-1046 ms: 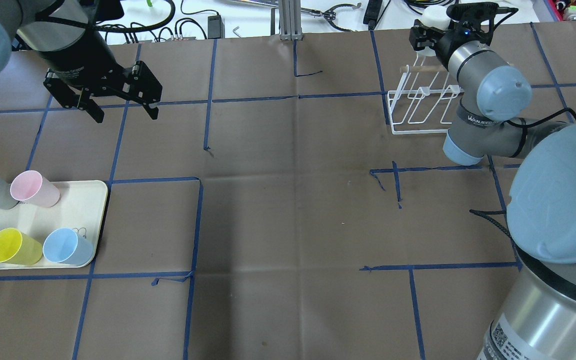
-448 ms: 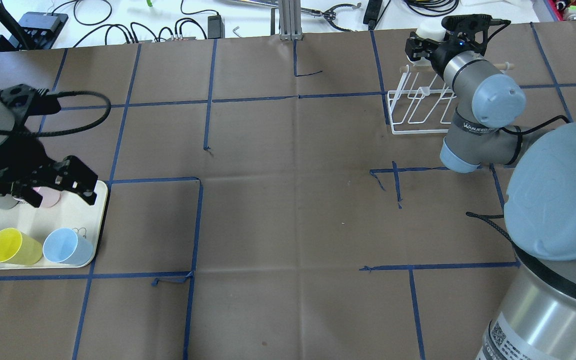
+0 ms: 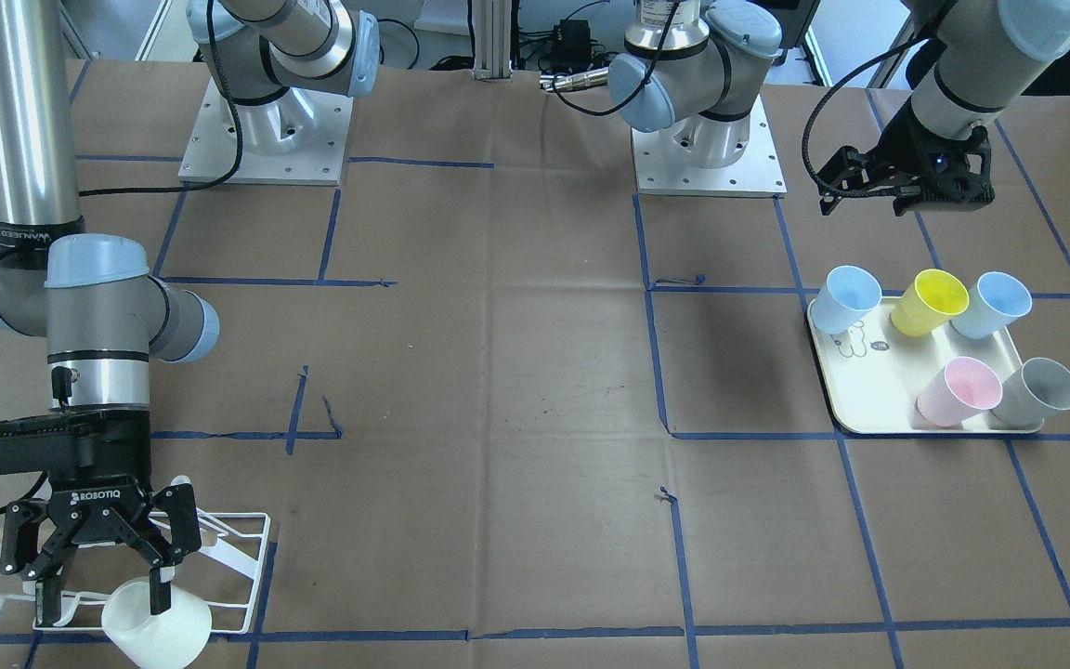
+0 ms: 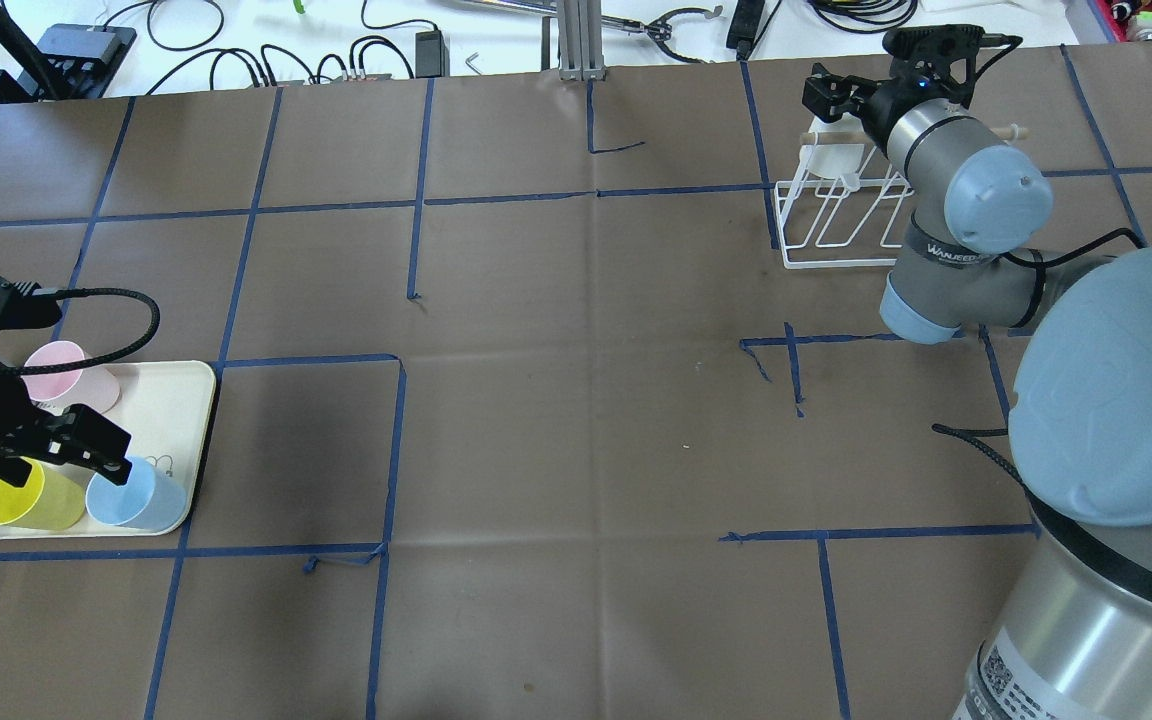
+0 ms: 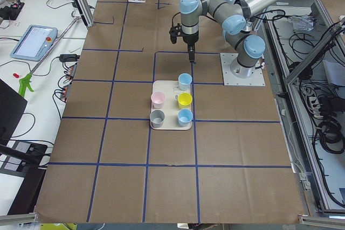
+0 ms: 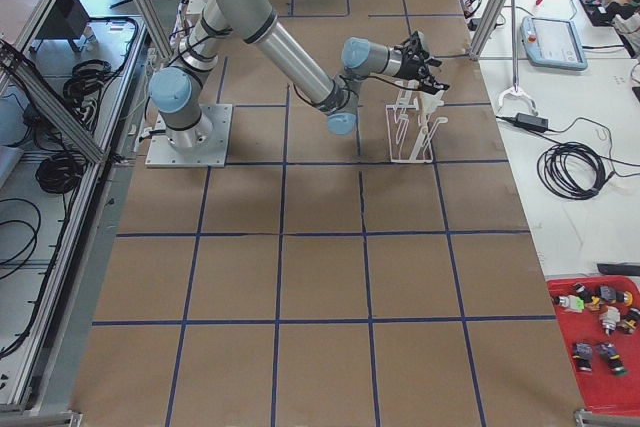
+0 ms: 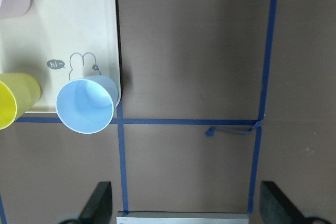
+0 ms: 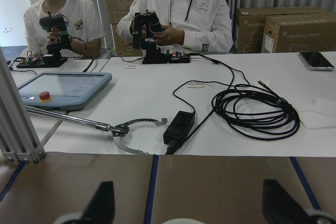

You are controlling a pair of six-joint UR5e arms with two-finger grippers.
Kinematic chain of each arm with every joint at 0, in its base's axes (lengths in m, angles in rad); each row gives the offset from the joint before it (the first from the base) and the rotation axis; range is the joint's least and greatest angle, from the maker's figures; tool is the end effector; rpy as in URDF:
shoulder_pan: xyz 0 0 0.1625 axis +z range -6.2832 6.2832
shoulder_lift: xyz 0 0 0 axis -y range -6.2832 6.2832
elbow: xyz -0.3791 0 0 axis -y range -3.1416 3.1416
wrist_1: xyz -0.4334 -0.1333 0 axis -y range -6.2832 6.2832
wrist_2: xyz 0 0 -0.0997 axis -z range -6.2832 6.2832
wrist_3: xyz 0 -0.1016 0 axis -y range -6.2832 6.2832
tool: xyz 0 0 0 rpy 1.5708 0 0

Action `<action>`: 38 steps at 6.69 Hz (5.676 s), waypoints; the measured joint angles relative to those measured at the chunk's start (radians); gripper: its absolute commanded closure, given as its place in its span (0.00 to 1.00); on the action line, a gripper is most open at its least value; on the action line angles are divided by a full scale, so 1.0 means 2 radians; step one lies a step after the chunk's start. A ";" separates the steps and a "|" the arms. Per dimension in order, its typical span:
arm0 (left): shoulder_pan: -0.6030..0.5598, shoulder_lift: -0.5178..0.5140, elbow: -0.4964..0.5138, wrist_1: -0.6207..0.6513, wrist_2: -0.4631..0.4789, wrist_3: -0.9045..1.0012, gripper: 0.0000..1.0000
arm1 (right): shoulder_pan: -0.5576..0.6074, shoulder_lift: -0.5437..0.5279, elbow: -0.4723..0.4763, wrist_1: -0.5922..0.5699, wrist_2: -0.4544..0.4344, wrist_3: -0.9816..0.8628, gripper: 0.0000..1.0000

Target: Transfer IKEA cup to right arm and place on rack

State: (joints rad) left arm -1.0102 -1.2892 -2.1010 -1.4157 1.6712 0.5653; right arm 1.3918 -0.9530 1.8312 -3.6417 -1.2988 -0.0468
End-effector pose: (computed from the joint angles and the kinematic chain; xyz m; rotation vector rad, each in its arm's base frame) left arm 0.1108 -0.4081 0.3101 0.0146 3.0998 0.2058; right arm 0.0469 -0.6427 0.1945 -0.0665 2.5082 -1.7236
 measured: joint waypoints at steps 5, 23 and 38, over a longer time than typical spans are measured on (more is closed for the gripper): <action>0.014 -0.078 -0.089 0.186 -0.016 0.017 0.01 | 0.007 -0.071 0.001 0.050 0.002 0.005 0.00; -0.092 -0.187 0.284 -0.027 -0.119 0.035 1.00 | 0.116 -0.257 0.196 0.019 0.067 0.755 0.00; -0.182 -0.153 -0.035 0.490 -0.618 0.106 0.95 | 0.163 -0.256 0.180 0.124 0.065 0.925 0.01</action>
State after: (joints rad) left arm -1.3752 -1.5959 -2.1709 -0.4358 0.4350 0.7780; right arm 1.7181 -1.4645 2.1912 -3.3942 -1.1693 1.8041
